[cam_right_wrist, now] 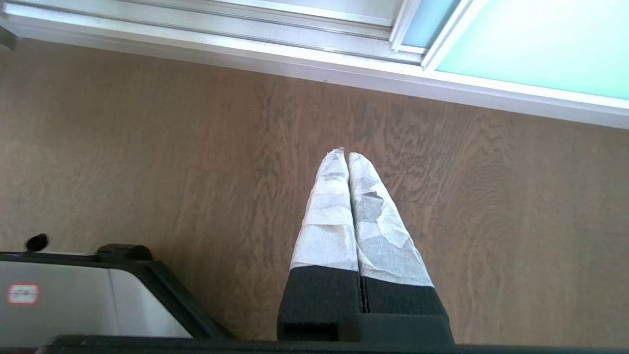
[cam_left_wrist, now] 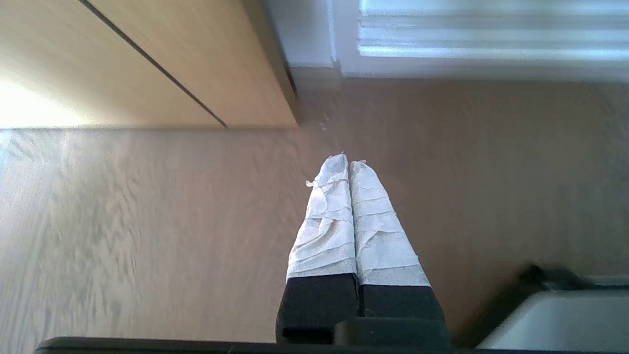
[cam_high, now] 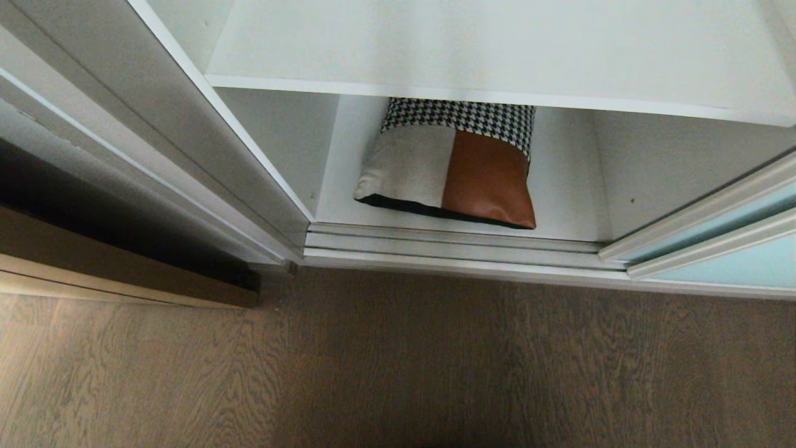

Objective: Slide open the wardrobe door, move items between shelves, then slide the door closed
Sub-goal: Place the pillow on the higher shelf

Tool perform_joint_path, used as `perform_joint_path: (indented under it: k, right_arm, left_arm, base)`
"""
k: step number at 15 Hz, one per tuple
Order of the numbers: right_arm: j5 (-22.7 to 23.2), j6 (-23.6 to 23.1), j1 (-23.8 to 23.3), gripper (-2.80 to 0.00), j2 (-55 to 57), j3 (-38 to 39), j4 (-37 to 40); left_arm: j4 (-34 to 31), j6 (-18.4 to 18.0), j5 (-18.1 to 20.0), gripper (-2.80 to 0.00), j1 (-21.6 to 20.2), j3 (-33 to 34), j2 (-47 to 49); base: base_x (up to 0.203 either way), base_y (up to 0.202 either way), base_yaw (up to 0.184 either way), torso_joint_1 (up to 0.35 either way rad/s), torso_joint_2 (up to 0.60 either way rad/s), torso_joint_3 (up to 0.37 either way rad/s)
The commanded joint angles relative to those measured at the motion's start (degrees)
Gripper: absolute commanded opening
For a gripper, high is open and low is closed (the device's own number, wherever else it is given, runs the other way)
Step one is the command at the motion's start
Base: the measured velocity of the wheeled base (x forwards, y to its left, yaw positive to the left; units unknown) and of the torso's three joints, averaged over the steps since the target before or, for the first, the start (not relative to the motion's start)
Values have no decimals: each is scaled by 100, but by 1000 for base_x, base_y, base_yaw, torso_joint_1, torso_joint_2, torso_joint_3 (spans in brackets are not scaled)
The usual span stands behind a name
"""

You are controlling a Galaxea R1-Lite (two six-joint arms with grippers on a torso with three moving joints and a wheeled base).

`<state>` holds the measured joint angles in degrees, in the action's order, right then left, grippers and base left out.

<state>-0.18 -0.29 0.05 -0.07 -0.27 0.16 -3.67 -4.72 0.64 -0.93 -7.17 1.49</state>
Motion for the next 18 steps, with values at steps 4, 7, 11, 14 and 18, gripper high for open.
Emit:
perform_joint_path:
  k: [4, 7, 11, 14, 18]
  right_arm:
    - [1, -3, 4, -280, -1, 0, 2]
    - [1, 3, 4, -280, -1, 0, -7]
    - [1, -6, 4, -280, -1, 0, 2]
    - [1, -5, 4, -280, -1, 0, 2]
    - [1, 3, 4, -280, -1, 0, 2]
  left_arm:
    - [-446, 770, 568, -280, -6, -1377, 2709]
    - [219, 1324, 1048, -280, -5, -1780, 4733]
    - [1805, 1775, 1363, -280, 145, -2109, 7325]
    - [3063, 2154, 1449, -280, 792, -2241, 8739]
    - [4090, 2799, 1436, -280, 1460, -2777, 9996]
  base:
    - [0, 0, 0, 0, 0, 0]
    - [0, 0, 0, 0, 0, 0]
    - [0, 0, 0, 0, 0, 0]
    - [0, 0, 0, 0, 0, 0]
    - [0, 0, 0, 0, 0, 0]
